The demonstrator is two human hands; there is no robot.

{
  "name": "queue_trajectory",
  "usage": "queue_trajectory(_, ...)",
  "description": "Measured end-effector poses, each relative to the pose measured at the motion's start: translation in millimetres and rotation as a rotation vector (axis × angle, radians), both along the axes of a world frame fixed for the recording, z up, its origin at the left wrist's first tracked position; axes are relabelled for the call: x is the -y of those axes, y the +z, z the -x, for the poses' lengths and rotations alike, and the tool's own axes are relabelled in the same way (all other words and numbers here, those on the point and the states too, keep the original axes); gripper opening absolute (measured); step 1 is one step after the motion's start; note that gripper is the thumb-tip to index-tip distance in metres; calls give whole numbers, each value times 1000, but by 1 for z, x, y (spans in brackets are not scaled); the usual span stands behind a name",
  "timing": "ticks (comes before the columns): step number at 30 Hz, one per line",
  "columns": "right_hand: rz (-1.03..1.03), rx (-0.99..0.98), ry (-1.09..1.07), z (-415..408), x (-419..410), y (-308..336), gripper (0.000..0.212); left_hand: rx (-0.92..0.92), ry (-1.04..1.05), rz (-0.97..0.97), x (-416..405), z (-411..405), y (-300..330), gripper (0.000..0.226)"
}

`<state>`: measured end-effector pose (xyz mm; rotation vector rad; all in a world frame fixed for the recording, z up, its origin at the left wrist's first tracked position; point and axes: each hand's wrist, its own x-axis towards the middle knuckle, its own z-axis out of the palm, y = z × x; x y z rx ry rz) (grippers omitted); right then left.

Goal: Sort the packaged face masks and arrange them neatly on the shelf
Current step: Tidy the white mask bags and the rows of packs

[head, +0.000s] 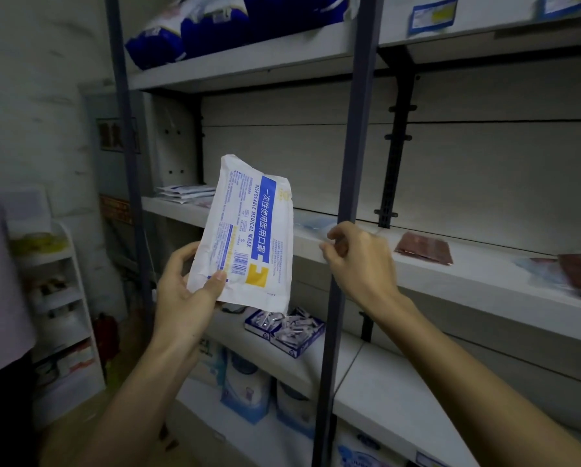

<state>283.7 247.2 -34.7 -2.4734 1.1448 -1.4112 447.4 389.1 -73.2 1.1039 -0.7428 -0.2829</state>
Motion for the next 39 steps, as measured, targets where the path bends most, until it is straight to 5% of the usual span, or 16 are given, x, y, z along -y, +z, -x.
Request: queue_trajectory(39,-71,10,14,-383,194,-4,21,-39,61,-95,177,-413,3,41)
